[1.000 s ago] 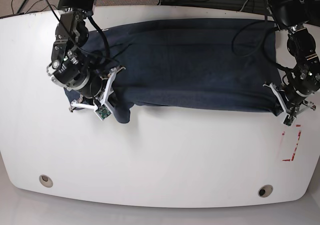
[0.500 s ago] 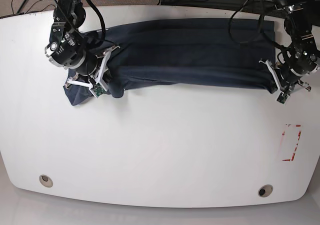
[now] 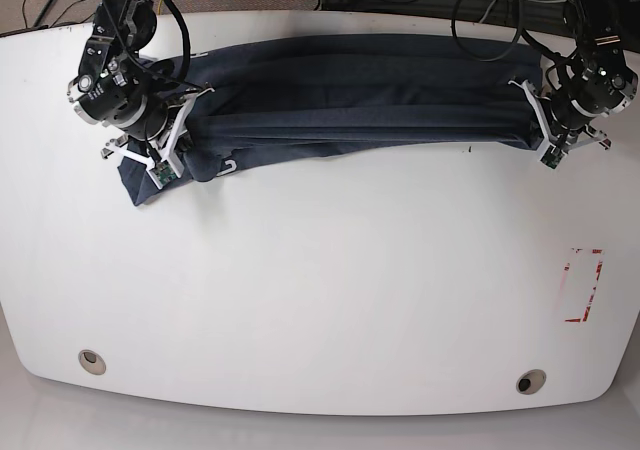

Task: Layout the t-shirt on the table in an organized manner, then fold the t-shirt properly
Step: 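Fold the shirt's hem edge over toward the collar with both grippers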

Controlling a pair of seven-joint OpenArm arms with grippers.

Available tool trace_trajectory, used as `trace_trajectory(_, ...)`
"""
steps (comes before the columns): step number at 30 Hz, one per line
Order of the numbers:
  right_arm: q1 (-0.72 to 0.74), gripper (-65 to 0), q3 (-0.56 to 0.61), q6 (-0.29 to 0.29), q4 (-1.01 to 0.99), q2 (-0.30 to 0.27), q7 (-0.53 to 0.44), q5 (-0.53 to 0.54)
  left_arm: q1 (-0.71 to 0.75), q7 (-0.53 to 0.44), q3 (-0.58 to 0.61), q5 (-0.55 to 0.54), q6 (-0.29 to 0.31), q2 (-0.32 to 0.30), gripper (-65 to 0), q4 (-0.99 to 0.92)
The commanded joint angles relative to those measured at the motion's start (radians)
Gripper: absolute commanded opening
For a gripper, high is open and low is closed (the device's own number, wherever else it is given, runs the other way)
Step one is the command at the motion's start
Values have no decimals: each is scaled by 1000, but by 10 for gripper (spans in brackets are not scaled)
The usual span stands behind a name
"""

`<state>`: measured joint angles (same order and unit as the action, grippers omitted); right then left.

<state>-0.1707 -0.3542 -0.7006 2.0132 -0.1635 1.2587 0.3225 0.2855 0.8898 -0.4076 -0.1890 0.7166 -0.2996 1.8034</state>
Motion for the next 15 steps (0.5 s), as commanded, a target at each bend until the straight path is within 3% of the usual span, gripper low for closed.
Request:
trace_trajectory(1, 6, -650, -24, 2, 21, -15, 20, -33, 8, 9, -37, 38, -18, -22, -650, 19)
trace_trajectory(10, -11, -639, -26, 2, 21, -14, 42, -33, 34, 9, -47, 38, -18, -22, -650, 14)
trace_trajectory(15, -17, -531, -26, 2, 19, -14, 42, -33, 37, 10, -47, 39, -18, -22, -650, 14)
